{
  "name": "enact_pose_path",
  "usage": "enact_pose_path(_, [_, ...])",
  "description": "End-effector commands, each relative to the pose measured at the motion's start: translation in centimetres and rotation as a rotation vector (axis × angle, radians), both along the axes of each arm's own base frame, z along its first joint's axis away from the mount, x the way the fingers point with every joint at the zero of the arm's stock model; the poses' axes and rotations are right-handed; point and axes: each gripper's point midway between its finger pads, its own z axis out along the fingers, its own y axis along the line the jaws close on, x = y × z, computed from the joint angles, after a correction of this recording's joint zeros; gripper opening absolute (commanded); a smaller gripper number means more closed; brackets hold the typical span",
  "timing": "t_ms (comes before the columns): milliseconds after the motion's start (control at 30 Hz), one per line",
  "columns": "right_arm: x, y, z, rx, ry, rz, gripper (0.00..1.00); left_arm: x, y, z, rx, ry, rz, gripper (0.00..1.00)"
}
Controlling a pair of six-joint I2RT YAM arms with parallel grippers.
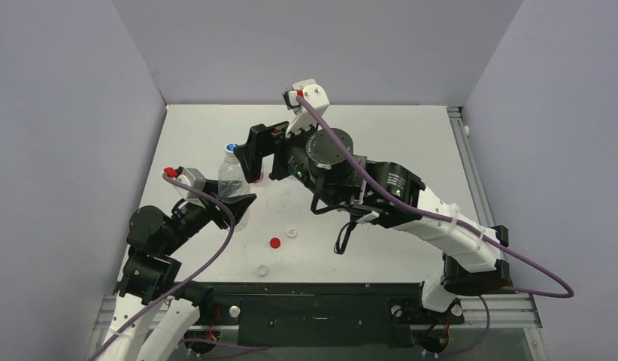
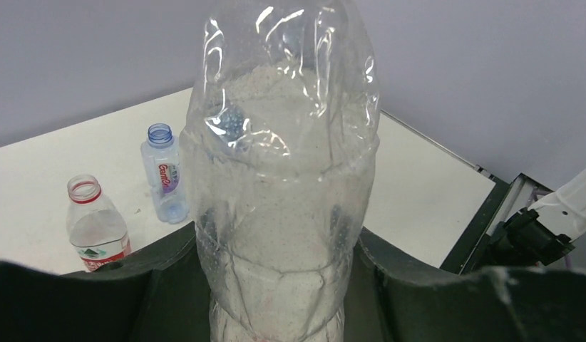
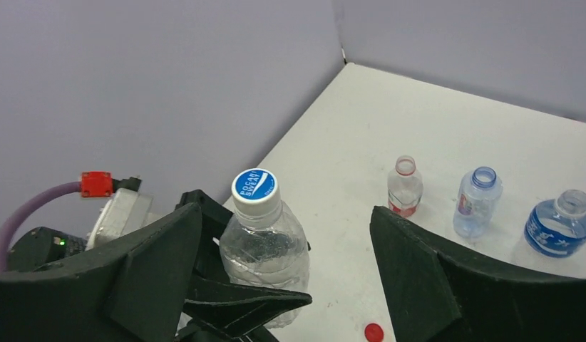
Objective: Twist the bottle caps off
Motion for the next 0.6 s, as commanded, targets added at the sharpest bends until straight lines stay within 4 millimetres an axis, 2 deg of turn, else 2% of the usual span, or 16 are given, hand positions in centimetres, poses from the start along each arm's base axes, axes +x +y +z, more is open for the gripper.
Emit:
enact_pose_path(0, [1.1, -0.5, -1.9, -0.046, 0.047, -0.104, 0.83, 0.3, 0.8, 0.1, 0.089, -0.102, 0.038, 0.08])
enact_pose_path(233, [0.6, 1.5, -2.0, -0.007, 0.063, -0.050, 0.82, 0.2, 0.3, 0.2, 0.079, -0.099, 0.010, 0.09])
enact_pose_path(400, [0.4, 3.1, -2.2, -0.001, 0.066, -0.013, 0.73, -0.6, -0.7, 0.5, 0.062, -0.081, -0.065, 0.09])
enact_pose_path(567, [0.1, 4.2, -2.4, 0.005, 0.072, 0.024, 0.60, -2.1, -2.1, 0.4, 0.064, -0.060, -0.189, 0.09])
